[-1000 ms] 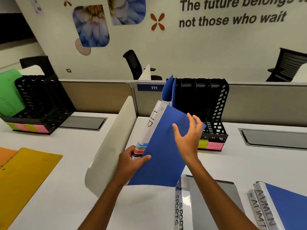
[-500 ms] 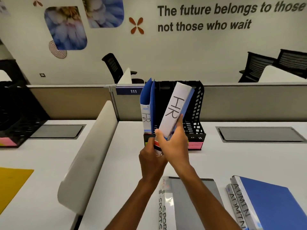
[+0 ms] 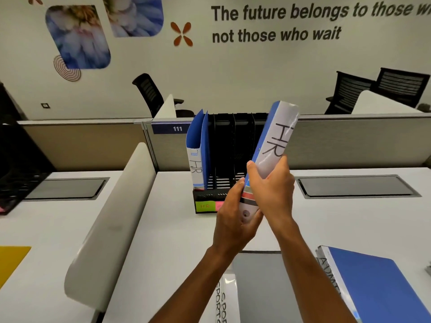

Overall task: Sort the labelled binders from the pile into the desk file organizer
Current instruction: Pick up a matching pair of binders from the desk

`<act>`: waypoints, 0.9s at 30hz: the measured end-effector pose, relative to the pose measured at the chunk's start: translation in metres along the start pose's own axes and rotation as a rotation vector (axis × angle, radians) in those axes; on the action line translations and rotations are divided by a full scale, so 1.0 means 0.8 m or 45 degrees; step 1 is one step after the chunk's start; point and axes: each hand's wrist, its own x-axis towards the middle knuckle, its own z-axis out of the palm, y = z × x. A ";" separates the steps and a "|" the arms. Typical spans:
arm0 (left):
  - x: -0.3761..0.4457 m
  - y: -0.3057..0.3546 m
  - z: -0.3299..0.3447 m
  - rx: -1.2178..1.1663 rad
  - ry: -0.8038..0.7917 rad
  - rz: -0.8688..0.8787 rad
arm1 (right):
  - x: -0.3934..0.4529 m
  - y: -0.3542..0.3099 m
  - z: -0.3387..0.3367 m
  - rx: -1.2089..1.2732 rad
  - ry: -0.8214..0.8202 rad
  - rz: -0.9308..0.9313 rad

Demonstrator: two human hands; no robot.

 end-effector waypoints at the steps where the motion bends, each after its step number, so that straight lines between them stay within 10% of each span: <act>1: -0.002 -0.006 -0.001 -0.020 -0.042 0.023 | 0.002 -0.001 -0.005 0.010 0.028 -0.021; 8: -0.028 -0.079 -0.023 0.098 0.010 -0.409 | -0.001 -0.019 -0.018 0.211 -0.008 -0.100; 14: -0.031 -0.152 -0.057 0.557 -0.397 -0.602 | 0.011 -0.032 0.017 0.387 -0.080 -0.109; 27: 0.029 -0.203 -0.070 0.855 -0.626 -0.687 | 0.067 -0.004 0.148 0.553 -0.028 -0.236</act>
